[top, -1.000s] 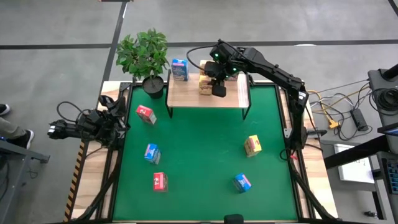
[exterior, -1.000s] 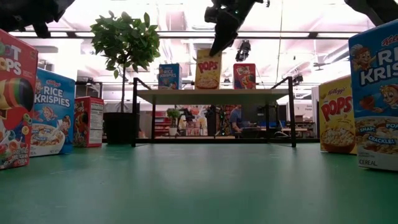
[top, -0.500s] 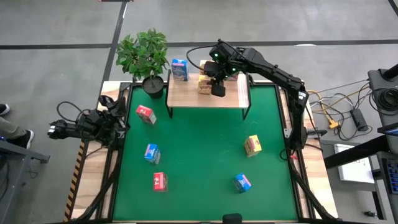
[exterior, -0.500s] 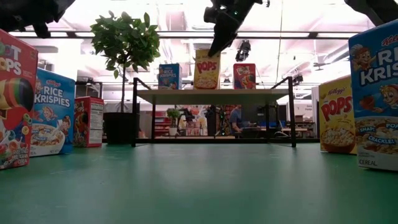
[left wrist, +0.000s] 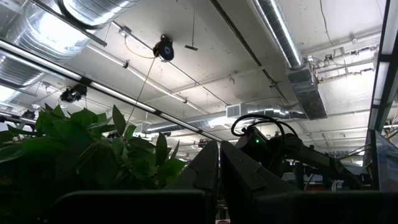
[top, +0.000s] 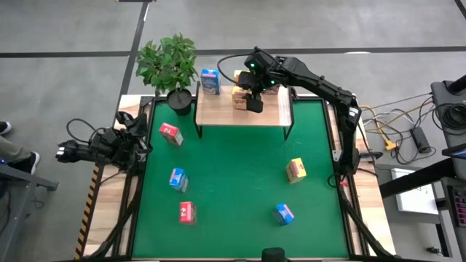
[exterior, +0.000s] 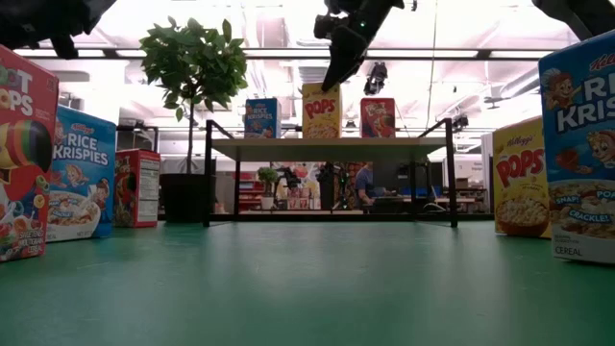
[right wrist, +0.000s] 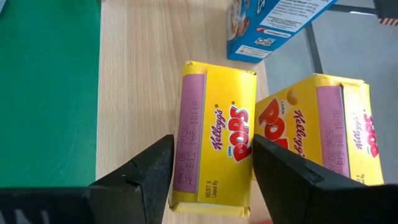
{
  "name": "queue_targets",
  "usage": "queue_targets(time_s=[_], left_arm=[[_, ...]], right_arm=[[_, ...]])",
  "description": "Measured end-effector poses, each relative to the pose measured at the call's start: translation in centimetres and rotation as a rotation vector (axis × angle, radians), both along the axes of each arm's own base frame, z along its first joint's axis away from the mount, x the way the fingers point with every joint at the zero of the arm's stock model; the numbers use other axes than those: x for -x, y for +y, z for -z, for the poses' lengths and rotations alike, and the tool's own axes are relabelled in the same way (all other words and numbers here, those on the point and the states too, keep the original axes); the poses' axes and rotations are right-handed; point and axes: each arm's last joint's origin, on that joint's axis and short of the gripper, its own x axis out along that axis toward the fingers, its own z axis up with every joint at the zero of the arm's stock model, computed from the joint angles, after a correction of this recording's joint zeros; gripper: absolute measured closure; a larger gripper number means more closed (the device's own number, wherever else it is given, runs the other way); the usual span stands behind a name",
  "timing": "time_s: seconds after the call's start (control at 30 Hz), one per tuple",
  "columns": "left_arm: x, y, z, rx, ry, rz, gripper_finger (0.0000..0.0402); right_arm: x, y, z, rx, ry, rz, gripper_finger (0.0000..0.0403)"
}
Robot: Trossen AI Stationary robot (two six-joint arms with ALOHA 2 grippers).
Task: Stack cereal on shelf
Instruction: Put the left yellow cereal box on the shelf
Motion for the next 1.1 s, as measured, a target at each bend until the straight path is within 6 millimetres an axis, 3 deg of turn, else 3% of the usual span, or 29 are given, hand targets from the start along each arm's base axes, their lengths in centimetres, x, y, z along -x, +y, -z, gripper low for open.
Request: queue_targets(time_s=[0.3,0.5,0.67,0.77,0.87,1.0,1.1], left_arm=[[0.0,0.0,0.0,0.000,0.000,0.000,0.0402],[0.0,0.0,0.0,0.000,-0.001,0.001,0.0402],[0.0,0.0,0.0,-0.003,-0.001,0.003,0.0402],[0.0,0.0,0.0,-0.004,-0.001,0.003,0.0402],[0.0,0.0,0.0,-0.003,-0.001,0.003,0.0402],[0.0,0.0,0.0,-0.001,-0.002,0.005,0.0402],[0.0,0.0,0.0,-0.001,-0.002,0.005,0.0402]], right_arm=[[0.2,0.1,-0.6,0.008,-0.015,0.000,0.0202],[0.4,0.8,-2.9,0.013,-0.097,0.026,0.0202],[0.5,3.0,-5.2,-0.014,-0.162,0.031,0.0211],[1.0,4.1,-5.6,-0.031,-0.146,0.037,0.0240],[2.0,4.3,-4.8,-0.063,-0.021,0.126,0.0291],[2.6,3.3,-3.0,-0.025,0.136,0.286,0.0374],[2.4,2.3,-1.9,-0.010,0.161,0.327,0.0388]])
